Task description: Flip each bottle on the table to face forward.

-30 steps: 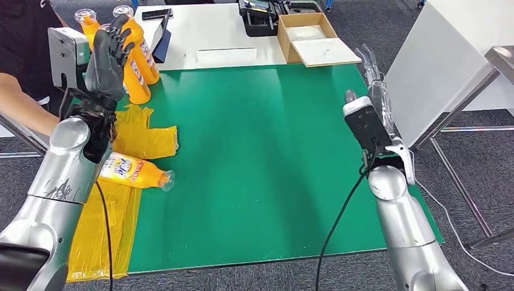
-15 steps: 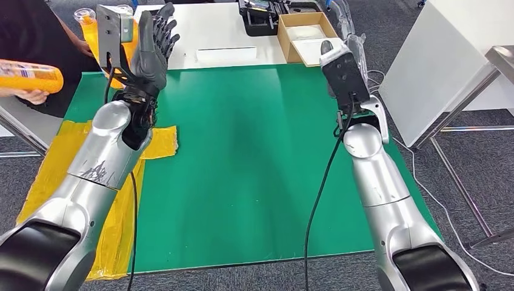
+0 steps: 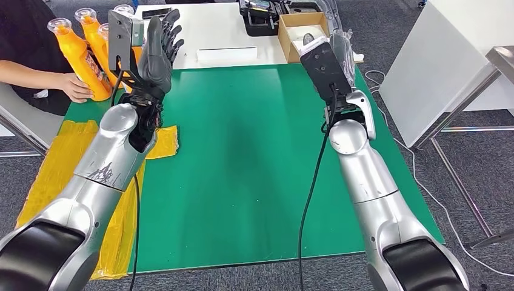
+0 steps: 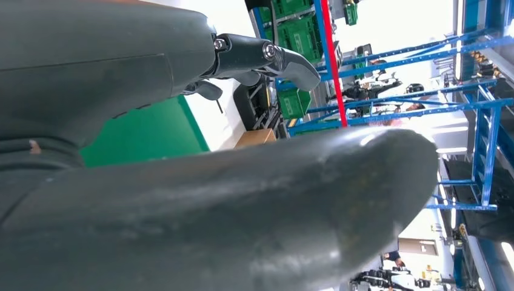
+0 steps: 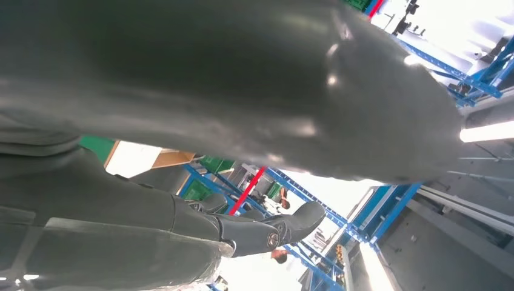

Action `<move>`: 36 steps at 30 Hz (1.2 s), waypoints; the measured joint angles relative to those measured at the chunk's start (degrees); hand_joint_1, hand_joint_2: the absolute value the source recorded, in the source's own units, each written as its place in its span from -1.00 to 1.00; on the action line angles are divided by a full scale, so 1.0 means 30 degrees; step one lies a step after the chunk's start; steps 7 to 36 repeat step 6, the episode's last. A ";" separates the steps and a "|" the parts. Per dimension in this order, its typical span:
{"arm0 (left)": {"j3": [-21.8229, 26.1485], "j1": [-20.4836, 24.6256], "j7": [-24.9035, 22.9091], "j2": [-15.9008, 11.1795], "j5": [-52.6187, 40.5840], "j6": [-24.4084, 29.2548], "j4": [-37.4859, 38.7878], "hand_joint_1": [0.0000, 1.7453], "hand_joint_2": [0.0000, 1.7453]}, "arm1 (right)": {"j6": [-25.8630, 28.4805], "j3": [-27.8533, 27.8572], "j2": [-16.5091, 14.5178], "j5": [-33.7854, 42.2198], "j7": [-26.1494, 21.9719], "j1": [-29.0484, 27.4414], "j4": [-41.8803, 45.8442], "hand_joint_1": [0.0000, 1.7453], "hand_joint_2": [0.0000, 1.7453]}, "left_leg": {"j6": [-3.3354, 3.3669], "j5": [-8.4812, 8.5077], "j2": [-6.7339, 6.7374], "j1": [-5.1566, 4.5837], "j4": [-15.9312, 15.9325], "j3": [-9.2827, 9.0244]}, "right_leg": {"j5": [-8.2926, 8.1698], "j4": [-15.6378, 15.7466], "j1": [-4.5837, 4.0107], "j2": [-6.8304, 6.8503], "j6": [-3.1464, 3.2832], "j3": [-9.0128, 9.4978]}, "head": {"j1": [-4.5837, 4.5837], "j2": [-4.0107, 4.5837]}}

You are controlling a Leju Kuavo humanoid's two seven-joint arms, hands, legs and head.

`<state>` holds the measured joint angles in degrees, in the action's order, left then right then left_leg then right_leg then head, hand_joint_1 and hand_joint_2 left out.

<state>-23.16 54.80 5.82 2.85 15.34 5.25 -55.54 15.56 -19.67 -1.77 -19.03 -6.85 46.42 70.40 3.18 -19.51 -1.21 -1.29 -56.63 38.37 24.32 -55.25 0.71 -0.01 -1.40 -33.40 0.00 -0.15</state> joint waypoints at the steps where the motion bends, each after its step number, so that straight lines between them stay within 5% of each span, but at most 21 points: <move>1: 0.0033 -0.0024 0.0004 -0.0002 -0.0009 -0.0044 0.0000 -1.00 -1.00 | -0.0046 0.0000 0.0000 -0.0024 0.0002 -0.0025 0.0000 -1.00 -1.00 | 0.0000 0.0000 0.0000 0.0000 0.0000 0.0000 | 0.0000 0.0000 0.0000 0.0000 0.0000 0.0000 | 0.0000 0.0000; 36: 0.0207 -0.0164 0.0005 -0.0007 -0.0013 -0.0160 0.0000 -1.00 -1.00 | -0.0148 0.0000 0.0002 -0.0060 0.0024 -0.0095 0.0000 -1.00 -1.00 | 0.0000 0.0000 0.0000 -0.0001 -0.0001 -0.0003 | 0.0000 0.0000 0.0001 0.0000 0.0000 0.0002 | 0.0000 0.0000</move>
